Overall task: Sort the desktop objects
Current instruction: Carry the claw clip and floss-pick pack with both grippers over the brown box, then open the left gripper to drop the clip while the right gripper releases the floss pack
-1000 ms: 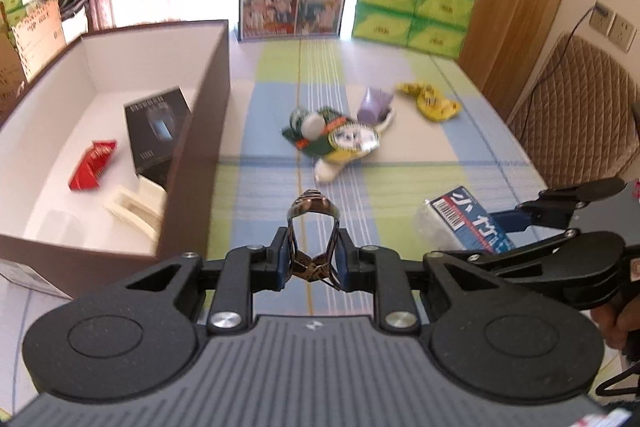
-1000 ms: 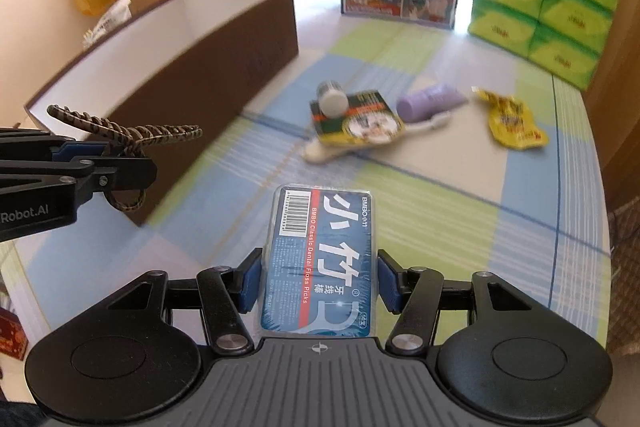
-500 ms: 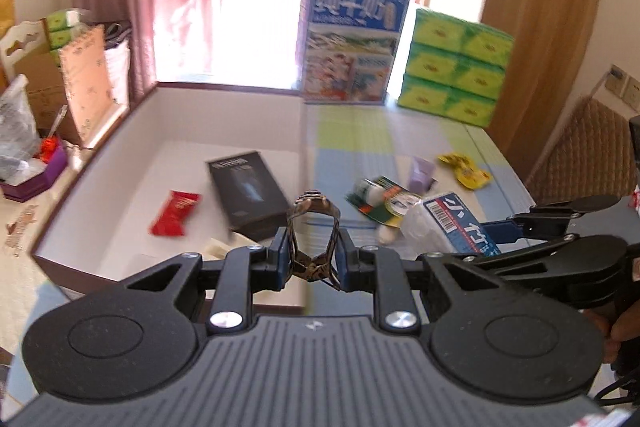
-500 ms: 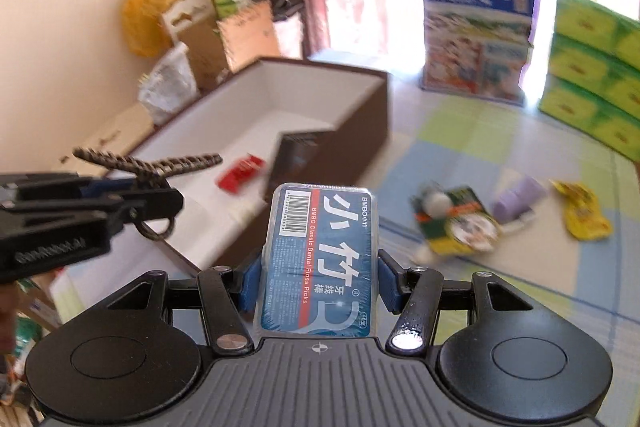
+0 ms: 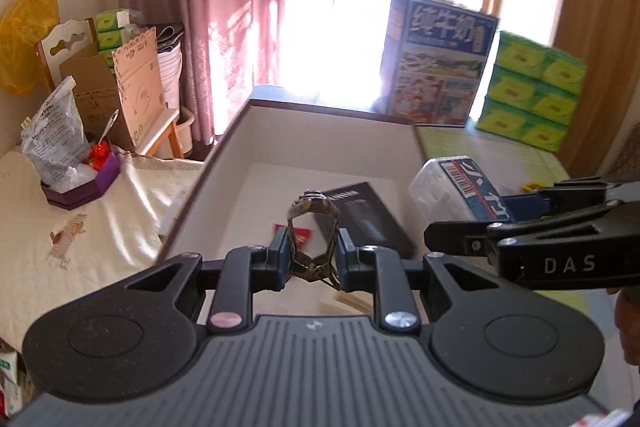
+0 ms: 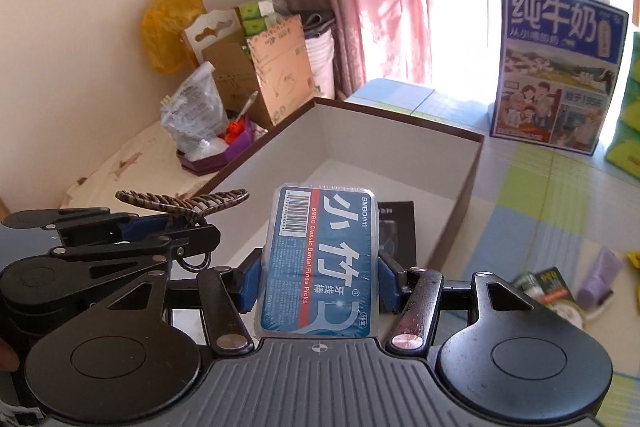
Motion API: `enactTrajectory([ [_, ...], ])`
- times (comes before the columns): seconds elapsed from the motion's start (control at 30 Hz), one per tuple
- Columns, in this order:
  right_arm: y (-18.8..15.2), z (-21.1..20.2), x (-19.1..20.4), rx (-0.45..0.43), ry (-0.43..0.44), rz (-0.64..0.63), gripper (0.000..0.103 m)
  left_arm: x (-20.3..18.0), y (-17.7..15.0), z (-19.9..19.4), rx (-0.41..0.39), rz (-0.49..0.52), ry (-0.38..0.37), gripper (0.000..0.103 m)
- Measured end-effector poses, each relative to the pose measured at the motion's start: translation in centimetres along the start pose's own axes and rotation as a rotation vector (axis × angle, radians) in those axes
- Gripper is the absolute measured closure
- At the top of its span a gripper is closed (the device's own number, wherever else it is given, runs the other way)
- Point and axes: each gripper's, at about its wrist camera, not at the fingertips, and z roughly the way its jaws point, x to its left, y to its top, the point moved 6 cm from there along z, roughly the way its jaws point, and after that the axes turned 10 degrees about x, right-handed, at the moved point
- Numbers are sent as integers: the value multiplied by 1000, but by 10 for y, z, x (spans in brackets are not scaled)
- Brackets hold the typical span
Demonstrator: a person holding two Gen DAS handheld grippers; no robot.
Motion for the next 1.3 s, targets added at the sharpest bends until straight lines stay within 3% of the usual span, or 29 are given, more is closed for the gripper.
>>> enactTrajectory([
  [0.3,44,74,-34,83,-69,13,49,33,43,73,69,28,-4,84],
  [0.6,67,134,-74,191,-146,8,49,32,74,149,156,92,-15,84],
  [0.9,81,158,-83,224,-236,-91,49,33,88,211,241,142,6,84],
  [1.3,84,172,-87,247,-318,-197,49,33,90,242,281,175,42,81],
])
